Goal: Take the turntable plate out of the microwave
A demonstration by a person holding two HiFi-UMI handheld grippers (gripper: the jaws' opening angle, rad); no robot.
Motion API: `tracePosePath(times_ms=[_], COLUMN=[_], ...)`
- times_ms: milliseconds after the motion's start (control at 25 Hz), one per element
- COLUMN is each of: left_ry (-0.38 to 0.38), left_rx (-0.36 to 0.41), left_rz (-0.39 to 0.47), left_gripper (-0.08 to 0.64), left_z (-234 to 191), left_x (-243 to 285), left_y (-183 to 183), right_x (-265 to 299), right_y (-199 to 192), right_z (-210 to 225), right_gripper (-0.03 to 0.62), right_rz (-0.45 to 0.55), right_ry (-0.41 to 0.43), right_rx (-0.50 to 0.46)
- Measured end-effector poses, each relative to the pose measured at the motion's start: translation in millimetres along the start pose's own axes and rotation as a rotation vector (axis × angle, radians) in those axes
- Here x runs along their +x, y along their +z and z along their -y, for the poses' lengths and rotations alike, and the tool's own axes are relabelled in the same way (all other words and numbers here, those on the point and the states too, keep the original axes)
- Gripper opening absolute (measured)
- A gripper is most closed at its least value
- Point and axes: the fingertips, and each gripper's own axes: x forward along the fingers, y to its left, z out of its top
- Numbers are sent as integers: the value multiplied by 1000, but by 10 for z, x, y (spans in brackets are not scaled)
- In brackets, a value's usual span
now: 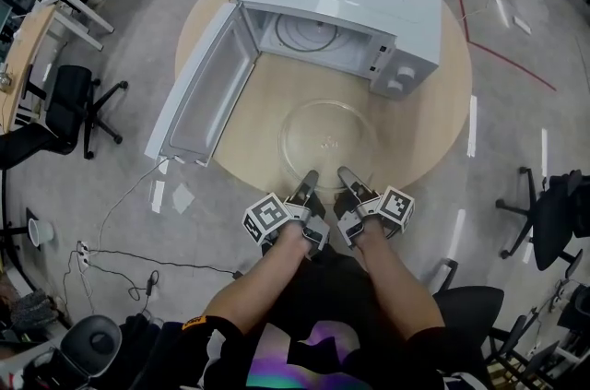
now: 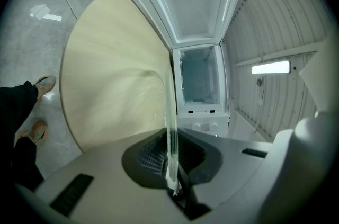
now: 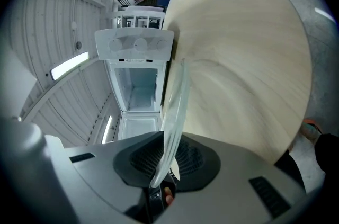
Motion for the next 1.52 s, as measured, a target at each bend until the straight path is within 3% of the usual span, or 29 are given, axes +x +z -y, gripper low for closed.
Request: tracePosePath(times_ms=[400,920,1280,1520], left_ry=[17,38,69,124], left_rx=[20,56,104,193], left_rz=[10,3,-80,-170], left_gripper=[64,66,84,115], left_z=[-50,-166,-261,-310], left_x=[26,44,86,37], left_y=[4,21,-16,-93], right_x=[-240,-397,-379,-358], right_y=[-94,-173,-131,-70], right_z=[12,130,131,137], right_gripper=[44,44,43,43], right_rz=[-13,10,29,33], right_ry=[38,2,12,5], right_rx=[65,82,106,88])
